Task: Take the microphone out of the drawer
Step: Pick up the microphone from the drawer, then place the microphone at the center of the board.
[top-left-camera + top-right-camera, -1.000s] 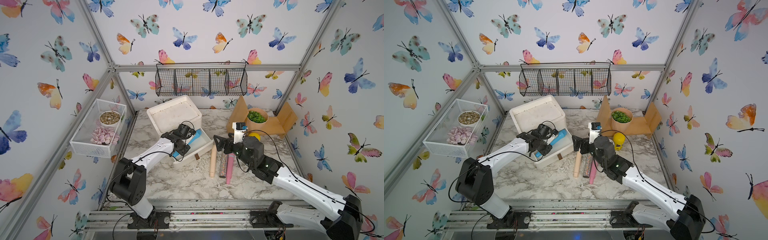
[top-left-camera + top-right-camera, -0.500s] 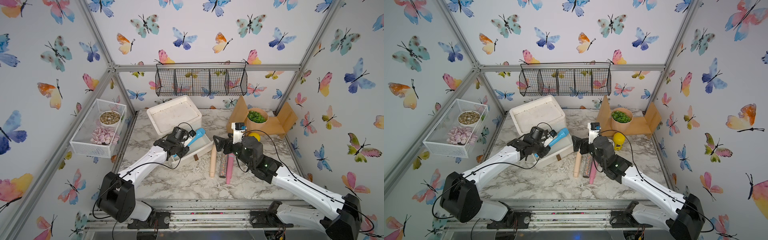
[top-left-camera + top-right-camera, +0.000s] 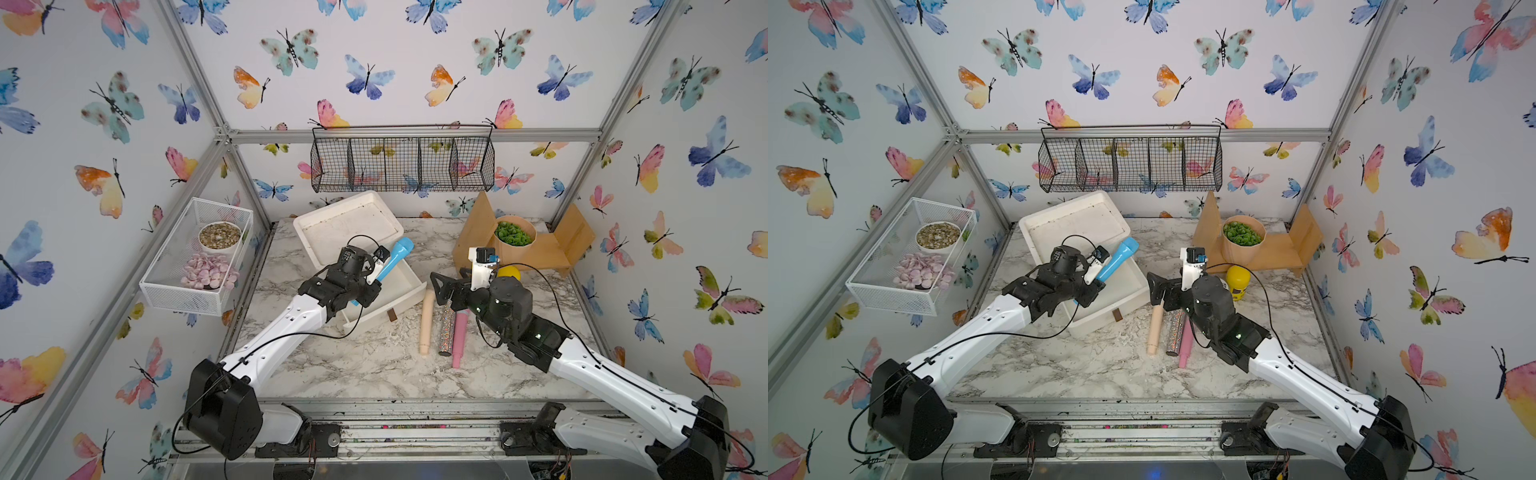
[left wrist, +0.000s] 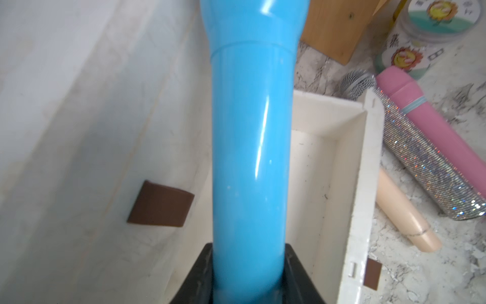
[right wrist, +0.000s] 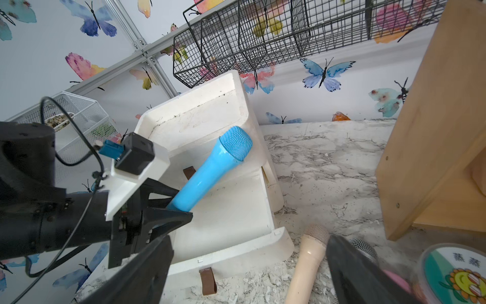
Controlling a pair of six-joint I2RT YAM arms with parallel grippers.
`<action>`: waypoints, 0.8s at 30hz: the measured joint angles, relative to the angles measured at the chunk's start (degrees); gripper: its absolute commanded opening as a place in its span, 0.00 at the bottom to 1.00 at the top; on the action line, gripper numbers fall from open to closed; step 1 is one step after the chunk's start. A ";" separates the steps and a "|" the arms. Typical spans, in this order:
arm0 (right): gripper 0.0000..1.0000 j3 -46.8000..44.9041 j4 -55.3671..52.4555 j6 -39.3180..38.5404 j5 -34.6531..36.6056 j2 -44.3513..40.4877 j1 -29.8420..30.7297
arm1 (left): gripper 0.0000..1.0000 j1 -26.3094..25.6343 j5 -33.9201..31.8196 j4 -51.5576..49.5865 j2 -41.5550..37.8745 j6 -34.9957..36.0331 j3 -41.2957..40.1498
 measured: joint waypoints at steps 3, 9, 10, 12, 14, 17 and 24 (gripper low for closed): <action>0.98 -1.03 -0.04 0.44 1.07 -1.01 0.00 | 0.25 -0.11 1.84 1.42 -0.09 -3.91 1.81; 0.98 -3.21 -1.81 1.46 5.11 -4.28 0.00 | 0.25 -0.61 6.38 5.20 -0.09 -14.25 3.76; 0.98 -3.45 -2.49 1.60 5.99 -4.90 0.00 | 0.25 -0.92 6.88 6.01 -0.09 -16.20 3.72; 0.98 -4.02 -3.82 2.14 8.31 -6.38 0.00 | 0.25 -2.32 7.41 8.26 -0.15 -20.72 2.91; 0.98 -4.46 -5.16 2.84 10.54 -7.89 0.00 | 0.25 -4.28 7.45 9.90 -0.17 -24.81 1.88; 0.98 -5.42 -7.02 4.15 13.81 -10.49 0.00 | 0.25 -7.63 7.45 11.23 -0.15 -30.29 0.66; 0.98 -7.37 -10.34 7.04 18.36 -14.67 0.00 | 0.25 -13.73 7.08 13.44 2.93 -41.09 0.17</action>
